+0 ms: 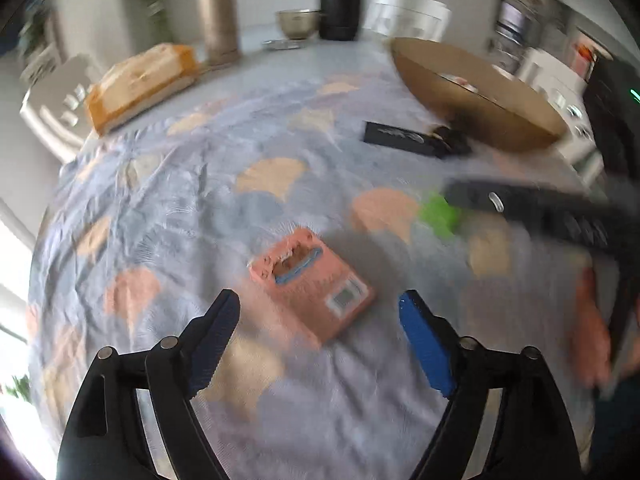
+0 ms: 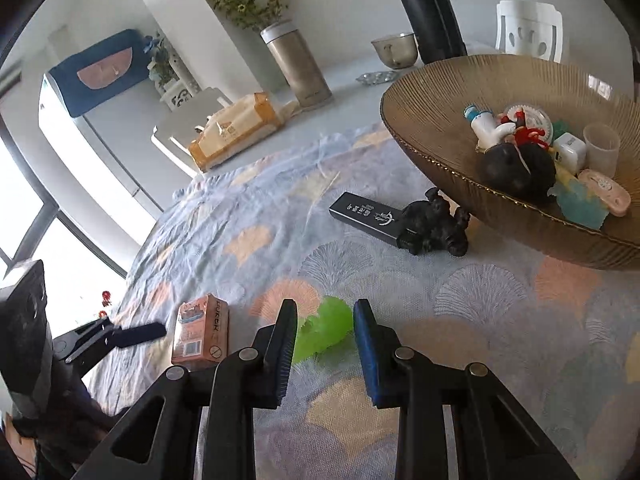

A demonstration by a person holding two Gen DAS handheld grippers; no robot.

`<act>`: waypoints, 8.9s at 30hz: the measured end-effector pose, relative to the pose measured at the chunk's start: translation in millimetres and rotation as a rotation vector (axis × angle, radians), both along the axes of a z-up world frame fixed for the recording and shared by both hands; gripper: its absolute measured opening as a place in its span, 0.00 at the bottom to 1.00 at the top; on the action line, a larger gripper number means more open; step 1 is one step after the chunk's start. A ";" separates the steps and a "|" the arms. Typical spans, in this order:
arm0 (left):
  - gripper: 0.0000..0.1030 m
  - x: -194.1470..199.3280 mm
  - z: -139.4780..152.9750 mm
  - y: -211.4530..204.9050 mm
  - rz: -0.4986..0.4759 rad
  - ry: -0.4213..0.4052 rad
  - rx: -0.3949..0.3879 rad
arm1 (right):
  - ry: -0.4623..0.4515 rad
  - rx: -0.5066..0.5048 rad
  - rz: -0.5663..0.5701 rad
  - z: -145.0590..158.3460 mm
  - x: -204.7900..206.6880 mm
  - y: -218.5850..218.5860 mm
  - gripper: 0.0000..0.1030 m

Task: Organize rigid objects
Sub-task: 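Grasp the green figure with the right gripper while the left holds the pink box, then carry the pink box and green figure over the bowl and open both grippers, then move both open grippers back toward the black remote and black figure, then grasp the black remote with the left gripper while the right grasps the black figure, then carry the black remote and black figure over the brown bowl with both grippers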

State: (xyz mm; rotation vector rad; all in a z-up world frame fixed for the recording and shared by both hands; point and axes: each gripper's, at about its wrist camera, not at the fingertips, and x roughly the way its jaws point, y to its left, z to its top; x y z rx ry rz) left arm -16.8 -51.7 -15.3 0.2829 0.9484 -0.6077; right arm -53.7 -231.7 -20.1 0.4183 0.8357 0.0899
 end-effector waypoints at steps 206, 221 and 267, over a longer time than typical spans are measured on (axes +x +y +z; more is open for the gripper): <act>0.91 87.2 10.5 -135.8 -0.647 -0.191 0.110 | 0.044 0.097 -0.326 -6.6 2.0 -61.9 0.28; 0.44 65.0 -1.4 -119.0 -0.719 -0.041 0.075 | 0.056 0.191 -0.347 -11.9 -6.3 -72.4 0.28; 0.21 4.0 -1.6 55.5 0.169 -0.093 -0.061 | 0.085 0.010 0.192 -5.2 -14.4 47.5 0.62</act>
